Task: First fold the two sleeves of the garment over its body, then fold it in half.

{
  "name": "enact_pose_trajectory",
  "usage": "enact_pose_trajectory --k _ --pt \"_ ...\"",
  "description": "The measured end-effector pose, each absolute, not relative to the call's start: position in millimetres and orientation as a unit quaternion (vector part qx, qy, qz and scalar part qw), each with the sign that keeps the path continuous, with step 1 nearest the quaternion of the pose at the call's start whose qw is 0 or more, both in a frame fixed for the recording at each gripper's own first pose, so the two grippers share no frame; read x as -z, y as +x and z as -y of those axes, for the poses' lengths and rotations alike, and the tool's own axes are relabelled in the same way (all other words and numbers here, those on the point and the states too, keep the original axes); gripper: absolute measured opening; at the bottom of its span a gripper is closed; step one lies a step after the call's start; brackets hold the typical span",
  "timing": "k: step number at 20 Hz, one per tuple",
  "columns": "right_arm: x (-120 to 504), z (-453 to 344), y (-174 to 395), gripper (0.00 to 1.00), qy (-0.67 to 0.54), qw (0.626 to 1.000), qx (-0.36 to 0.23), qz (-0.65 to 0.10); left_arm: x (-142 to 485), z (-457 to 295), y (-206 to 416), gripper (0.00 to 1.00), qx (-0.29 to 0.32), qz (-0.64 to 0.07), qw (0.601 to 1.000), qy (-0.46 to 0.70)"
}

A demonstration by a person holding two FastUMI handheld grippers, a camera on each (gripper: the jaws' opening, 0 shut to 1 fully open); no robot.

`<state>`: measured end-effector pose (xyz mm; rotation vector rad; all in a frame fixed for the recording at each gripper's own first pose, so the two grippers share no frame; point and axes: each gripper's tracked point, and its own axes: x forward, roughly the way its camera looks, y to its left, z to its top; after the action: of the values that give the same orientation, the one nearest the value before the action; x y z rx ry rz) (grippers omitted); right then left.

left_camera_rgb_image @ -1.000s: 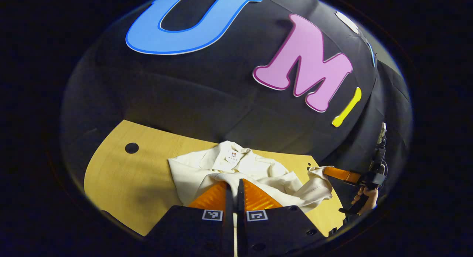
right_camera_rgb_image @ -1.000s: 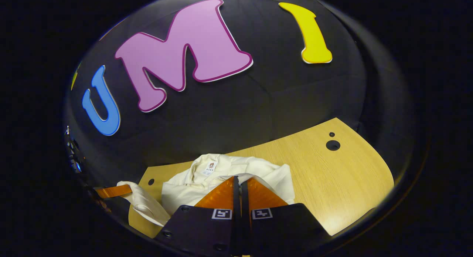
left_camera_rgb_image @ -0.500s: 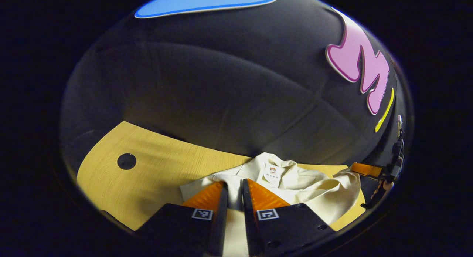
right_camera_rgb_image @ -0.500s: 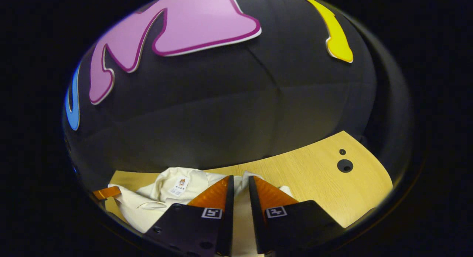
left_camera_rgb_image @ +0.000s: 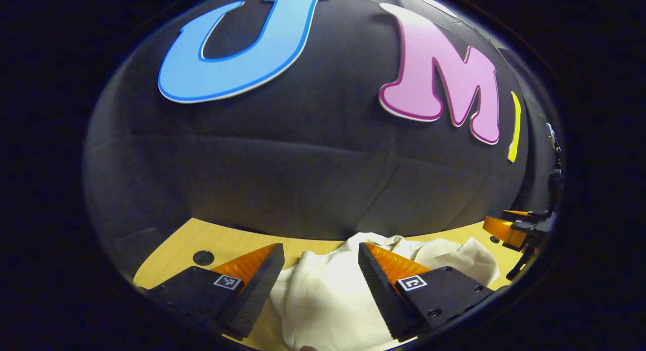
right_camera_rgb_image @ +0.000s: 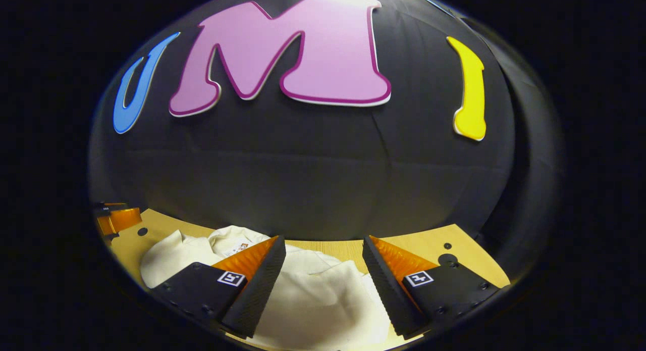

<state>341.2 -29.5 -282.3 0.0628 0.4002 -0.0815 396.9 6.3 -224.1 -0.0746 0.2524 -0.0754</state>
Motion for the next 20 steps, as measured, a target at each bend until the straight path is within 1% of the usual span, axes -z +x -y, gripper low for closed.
enact_pose_trajectory --k 3,6,12,16,18,20 --pt "238.0 34.5 301.8 0.98 0.018 0.986 0.058 -0.158 182.8 8.3 349.7 0.96 0.060 -0.088 0.994 -0.036" --pt "195.5 32.4 246.4 0.97 0.013 0.987 0.068 -0.144 148.5 11.3 297.7 0.96 0.058 -0.081 0.994 -0.046" --pt "94.3 22.6 142.3 0.96 -0.006 0.993 0.074 -0.094 53.5 2.2 186.9 0.95 0.065 -0.016 0.998 -0.007" --pt "52.7 4.6 78.0 0.97 -0.001 0.993 0.057 -0.098 21.2 -5.8 111.0 0.95 0.069 -0.005 0.998 0.006" --pt "31.4 -8.4 48.2 0.96 0.014 0.996 0.037 -0.085 16.2 -15.6 78.3 0.96 0.045 -0.014 0.999 -0.004" --pt "16.0 -14.8 19.3 0.97 0.012 0.997 0.028 -0.078 12.2 -10.4 43.5 0.96 0.045 -0.017 0.999 -0.014"
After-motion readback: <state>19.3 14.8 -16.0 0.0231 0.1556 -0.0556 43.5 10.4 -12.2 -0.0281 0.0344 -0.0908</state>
